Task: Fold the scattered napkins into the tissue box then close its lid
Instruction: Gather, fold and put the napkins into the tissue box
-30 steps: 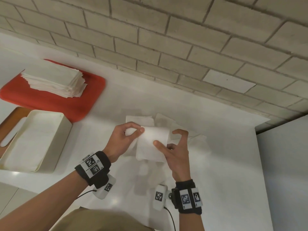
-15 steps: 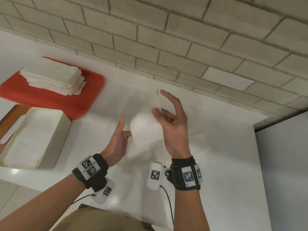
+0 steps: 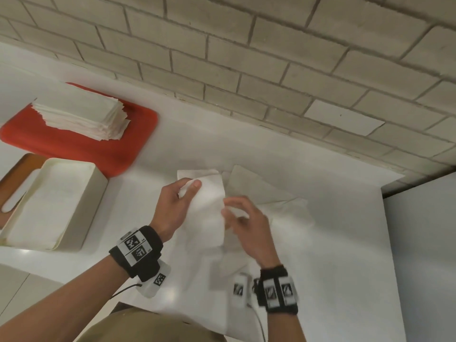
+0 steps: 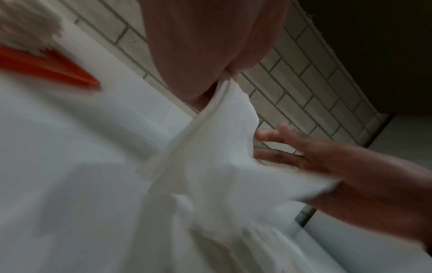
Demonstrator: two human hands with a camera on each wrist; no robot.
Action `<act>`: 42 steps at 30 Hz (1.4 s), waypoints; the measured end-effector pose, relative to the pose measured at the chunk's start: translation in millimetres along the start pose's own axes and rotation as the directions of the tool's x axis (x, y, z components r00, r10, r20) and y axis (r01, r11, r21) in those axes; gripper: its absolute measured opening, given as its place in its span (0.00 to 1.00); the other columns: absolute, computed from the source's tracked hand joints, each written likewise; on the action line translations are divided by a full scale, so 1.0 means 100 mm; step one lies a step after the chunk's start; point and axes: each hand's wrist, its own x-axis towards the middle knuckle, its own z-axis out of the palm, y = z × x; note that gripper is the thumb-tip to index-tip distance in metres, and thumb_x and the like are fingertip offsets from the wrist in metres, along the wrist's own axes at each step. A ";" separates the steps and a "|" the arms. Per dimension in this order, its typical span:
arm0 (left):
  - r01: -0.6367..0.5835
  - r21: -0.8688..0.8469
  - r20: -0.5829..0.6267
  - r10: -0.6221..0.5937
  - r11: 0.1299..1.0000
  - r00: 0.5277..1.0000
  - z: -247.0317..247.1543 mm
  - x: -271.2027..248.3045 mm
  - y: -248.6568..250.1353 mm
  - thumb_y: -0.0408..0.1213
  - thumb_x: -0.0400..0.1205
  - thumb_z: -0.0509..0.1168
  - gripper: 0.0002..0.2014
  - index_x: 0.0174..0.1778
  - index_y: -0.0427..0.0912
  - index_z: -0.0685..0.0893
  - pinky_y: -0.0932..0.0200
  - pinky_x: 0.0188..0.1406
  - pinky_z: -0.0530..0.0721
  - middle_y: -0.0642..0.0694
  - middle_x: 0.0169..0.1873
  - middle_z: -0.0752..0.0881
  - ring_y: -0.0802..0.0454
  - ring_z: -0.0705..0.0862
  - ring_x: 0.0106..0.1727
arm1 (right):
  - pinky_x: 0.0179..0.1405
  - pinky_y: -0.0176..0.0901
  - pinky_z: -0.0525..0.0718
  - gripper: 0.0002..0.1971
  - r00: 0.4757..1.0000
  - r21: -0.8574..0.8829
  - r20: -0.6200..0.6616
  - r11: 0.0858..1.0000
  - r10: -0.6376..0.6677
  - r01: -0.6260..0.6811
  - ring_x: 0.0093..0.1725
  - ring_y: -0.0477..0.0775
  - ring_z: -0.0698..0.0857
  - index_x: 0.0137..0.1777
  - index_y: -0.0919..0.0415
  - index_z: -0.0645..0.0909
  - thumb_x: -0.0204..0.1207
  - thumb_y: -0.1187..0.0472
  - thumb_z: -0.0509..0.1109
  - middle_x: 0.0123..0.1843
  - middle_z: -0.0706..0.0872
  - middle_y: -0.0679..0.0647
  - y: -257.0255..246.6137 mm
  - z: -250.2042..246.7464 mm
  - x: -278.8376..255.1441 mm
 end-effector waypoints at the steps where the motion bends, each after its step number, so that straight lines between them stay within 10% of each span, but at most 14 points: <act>1: -0.028 0.052 -0.044 0.030 0.998 0.999 -0.05 0.01 0.00 0.48 0.91 0.70 0.12 0.51 0.47 0.94 0.48 0.50 0.85 0.51 0.44 0.94 0.54 0.89 0.45 | 0.49 0.38 0.89 0.06 0.999 -0.083 -0.049 0.996 -0.015 0.011 0.45 0.42 0.92 0.61 0.50 0.88 0.86 0.58 0.78 0.56 0.94 0.39 0.14 -0.08 0.22; 5: -0.126 0.185 -0.105 0.147 0.975 0.984 -0.28 0.02 0.02 0.47 0.91 0.70 0.12 0.45 0.46 0.92 0.49 0.50 0.83 0.55 0.41 0.92 0.57 0.86 0.43 | 0.64 0.53 0.88 0.11 0.969 -0.403 -0.221 0.895 0.109 -0.193 0.60 0.58 0.92 0.65 0.54 0.84 0.86 0.54 0.77 0.61 0.93 0.52 0.66 -0.42 1.30; 9: -0.163 0.269 -0.127 0.203 0.949 0.971 -0.44 0.00 0.14 0.46 0.89 0.73 0.10 0.41 0.49 0.90 0.63 0.41 0.79 0.58 0.37 0.89 0.62 0.83 0.38 | 0.73 0.63 0.81 0.24 0.969 -0.668 -0.028 0.716 0.246 -0.201 0.76 0.66 0.79 0.75 0.44 0.80 0.81 0.43 0.79 0.74 0.84 0.54 0.90 -0.39 1.86; 14: -0.191 0.377 -0.179 0.274 0.906 0.945 -0.61 0.03 0.19 0.46 0.84 0.78 0.04 0.45 0.53 0.93 0.67 0.44 0.77 0.62 0.43 0.92 0.58 0.86 0.43 | 0.54 0.45 0.88 0.07 0.995 -0.395 -0.022 0.914 0.094 -0.095 0.53 0.50 0.93 0.50 0.50 0.88 0.80 0.57 0.84 0.46 0.92 0.47 0.76 -0.37 1.92; 19: -0.203 0.317 -0.198 0.274 0.926 0.941 -0.74 0.09 0.20 0.53 0.85 0.77 0.10 0.46 0.51 0.91 0.38 0.47 0.87 0.53 0.43 0.92 0.41 0.88 0.45 | 0.45 0.19 0.76 0.12 0.975 -0.281 -0.167 0.955 -0.145 0.094 0.45 0.29 0.88 0.47 0.57 0.85 0.81 0.52 0.84 0.44 0.93 0.43 0.19 -0.50 1.68; 25: -0.240 0.305 -0.203 0.310 0.922 0.929 -0.82 0.17 0.30 0.60 0.83 0.74 0.16 0.46 0.50 0.90 0.35 0.50 0.87 0.51 0.43 0.91 0.41 0.88 0.46 | 0.47 0.29 0.80 0.15 0.959 -0.316 -0.211 0.942 -0.187 0.114 0.44 0.43 0.88 0.42 0.53 0.79 0.83 0.51 0.81 0.42 0.90 0.48 -0.30 -0.59 1.50; 30: -0.241 0.352 -0.179 0.318 0.904 0.931 -0.95 0.16 0.30 0.55 0.86 0.75 0.14 0.44 0.49 0.87 0.40 0.45 0.86 0.51 0.40 0.90 0.45 0.87 0.42 | 0.67 0.51 0.71 0.10 0.967 -0.518 -0.225 0.855 -0.118 -0.016 0.67 0.58 0.78 0.45 0.48 0.81 0.83 0.49 0.79 0.52 0.84 0.57 -0.51 -0.32 1.41; 36: -0.177 0.357 -0.142 0.240 0.917 0.960 -1.31 0.09 0.26 0.49 0.89 0.72 0.16 0.41 0.48 0.76 0.58 0.43 0.75 0.52 0.36 0.83 0.59 0.82 0.41 | 0.48 0.54 0.84 0.08 0.980 0.066 -0.200 0.998 0.019 -0.006 0.44 0.54 0.82 0.49 0.55 0.75 0.86 0.65 0.70 0.44 0.82 0.55 -1.21 0.36 1.12; 39: -0.180 0.350 -0.075 0.219 0.919 0.973 -1.57 0.05 0.31 0.53 0.91 0.68 0.17 0.42 0.49 0.74 0.58 0.42 0.75 0.50 0.36 0.83 0.61 0.81 0.40 | 0.51 0.61 0.83 0.14 0.974 0.297 -0.177 0.936 -0.140 0.188 0.59 0.72 0.88 0.61 0.53 0.81 0.85 0.73 0.68 0.63 0.87 0.69 -1.73 0.73 0.76; 42: -0.185 0.262 -0.042 0.203 0.947 0.978 -1.87 0.01 0.32 0.62 0.89 0.64 0.21 0.42 0.48 0.81 0.43 0.48 0.82 0.46 0.38 0.87 0.48 0.85 0.43 | 0.70 0.68 0.85 0.21 0.959 0.411 -0.140 0.867 -0.247 0.283 0.77 0.69 0.84 0.73 0.61 0.86 0.86 0.80 0.66 0.75 0.87 0.58 -2.08 1.09 0.23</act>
